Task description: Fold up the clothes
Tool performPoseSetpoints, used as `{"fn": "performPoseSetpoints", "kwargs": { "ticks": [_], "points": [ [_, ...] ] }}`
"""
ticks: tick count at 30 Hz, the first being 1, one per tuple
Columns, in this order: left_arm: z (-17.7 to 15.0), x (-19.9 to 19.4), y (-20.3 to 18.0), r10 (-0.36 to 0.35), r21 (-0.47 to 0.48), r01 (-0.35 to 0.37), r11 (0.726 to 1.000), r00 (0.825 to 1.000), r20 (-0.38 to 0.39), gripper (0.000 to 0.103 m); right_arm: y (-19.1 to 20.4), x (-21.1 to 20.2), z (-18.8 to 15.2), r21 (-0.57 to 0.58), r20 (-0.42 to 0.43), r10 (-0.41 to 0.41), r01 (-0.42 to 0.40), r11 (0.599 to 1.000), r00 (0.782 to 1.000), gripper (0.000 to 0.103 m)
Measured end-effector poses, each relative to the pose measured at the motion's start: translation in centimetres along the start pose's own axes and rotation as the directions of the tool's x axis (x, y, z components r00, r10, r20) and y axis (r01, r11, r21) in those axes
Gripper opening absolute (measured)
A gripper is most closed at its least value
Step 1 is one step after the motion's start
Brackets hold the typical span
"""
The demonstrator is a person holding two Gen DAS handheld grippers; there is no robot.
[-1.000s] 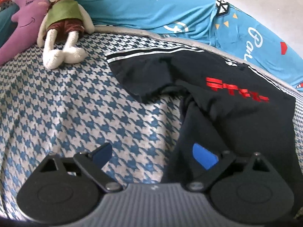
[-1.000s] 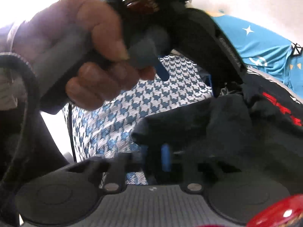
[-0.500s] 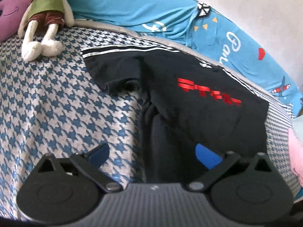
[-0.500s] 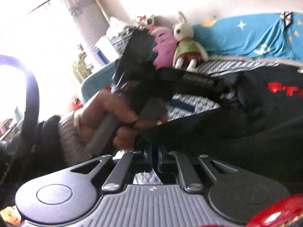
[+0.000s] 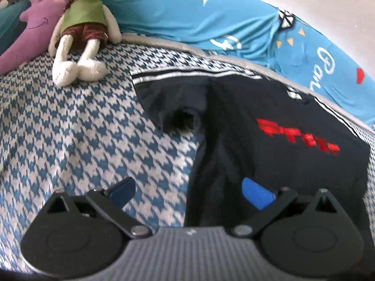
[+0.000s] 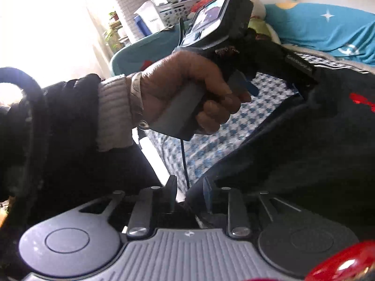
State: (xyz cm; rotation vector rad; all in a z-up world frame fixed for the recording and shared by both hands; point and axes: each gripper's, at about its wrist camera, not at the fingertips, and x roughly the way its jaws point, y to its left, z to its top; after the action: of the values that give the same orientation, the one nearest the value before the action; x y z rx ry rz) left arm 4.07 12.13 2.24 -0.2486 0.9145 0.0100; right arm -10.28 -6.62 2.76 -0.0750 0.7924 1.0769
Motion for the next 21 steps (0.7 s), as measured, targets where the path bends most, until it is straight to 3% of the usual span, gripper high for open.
{"fn": "performPoseSetpoints", "kwargs": {
  "ticks": [8,13,19,21],
  "points": [
    [2.0,3.1,-0.1,0.029,-0.095,-0.026,0.995,0.999,0.026,0.101,-2.9,-2.0,-1.0,0.156,0.033,-0.197,0.190,0.969,0.980,0.027],
    [2.7,4.8,-0.1,0.101,-0.113,-0.096,0.989,0.994,0.039,0.101,-3.8,-3.2,-1.7,0.227,0.032,-0.252,0.238,0.944,0.967,0.027],
    [3.1,5.9,-0.5,0.160,-0.096,-0.154,0.983,0.986,0.055,0.082,-3.4,-4.4,-2.2,0.258,0.033,-0.271,0.254,0.932,0.962,0.027],
    [3.3,5.8,-0.8,0.146,-0.092,-0.139,0.986,0.987,0.073,0.058,-3.1,-4.7,-2.3,0.261,0.032,-0.275,0.258,0.930,0.961,0.027]
  ]
}}
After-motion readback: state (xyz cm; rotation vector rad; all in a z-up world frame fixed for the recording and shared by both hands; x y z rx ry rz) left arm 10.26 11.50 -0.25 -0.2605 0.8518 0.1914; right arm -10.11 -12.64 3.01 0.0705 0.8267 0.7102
